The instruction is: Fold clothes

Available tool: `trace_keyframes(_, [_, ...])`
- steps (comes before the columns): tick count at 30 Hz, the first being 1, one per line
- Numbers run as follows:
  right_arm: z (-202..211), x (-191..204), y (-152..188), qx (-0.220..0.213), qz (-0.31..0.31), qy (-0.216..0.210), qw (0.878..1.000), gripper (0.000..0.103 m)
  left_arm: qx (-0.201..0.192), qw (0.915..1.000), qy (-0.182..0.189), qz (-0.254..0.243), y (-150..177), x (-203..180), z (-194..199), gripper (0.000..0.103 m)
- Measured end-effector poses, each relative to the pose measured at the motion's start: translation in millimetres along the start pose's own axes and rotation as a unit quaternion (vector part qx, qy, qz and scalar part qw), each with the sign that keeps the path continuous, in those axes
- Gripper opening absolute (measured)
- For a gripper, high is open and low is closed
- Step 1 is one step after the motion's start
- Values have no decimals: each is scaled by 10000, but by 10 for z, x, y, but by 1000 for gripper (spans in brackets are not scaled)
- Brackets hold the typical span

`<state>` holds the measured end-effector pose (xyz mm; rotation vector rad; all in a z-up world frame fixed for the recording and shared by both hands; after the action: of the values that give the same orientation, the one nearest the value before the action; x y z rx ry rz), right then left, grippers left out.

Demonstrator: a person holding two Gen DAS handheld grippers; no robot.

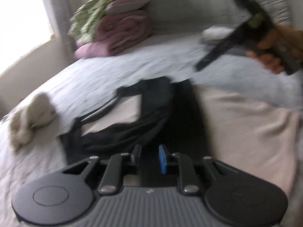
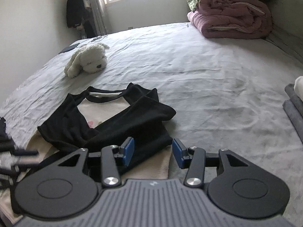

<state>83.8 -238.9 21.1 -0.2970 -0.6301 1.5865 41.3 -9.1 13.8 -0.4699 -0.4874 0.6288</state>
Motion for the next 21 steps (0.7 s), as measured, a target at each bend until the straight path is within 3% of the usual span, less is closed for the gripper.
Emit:
trace_keyframes(7, [-257,3,-298,68,-82,-319,9994,50,447,9951,-758,444,150,521,-163,22])
trace_keyframes(11, [-439,-93,-493,132,-354,-487,9981,50,624,9938,-666,636,223,670,-230,24])
trace_keyframes(16, [-661,-299,-793,170,-890,-601,9941,50,746,9930,-748,520,291,725,-324,40])
trace_keyframes(21, [-1033,-138,-941,561,-368,-316,9972,50,878,9908,-857,567,359,849,-440,41])
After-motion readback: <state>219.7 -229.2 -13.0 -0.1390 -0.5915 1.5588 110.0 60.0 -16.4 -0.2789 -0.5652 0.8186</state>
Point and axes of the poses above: each gripper's, at about its wrist camera, not at the fingertips, and z roughly against the way its jaws point, x to its left, y to its underside, the point moved 9 cm from there along -z, roughly the way its jaws point, and after that the axes turned 15 degrees about x, right-handed, at the moved point
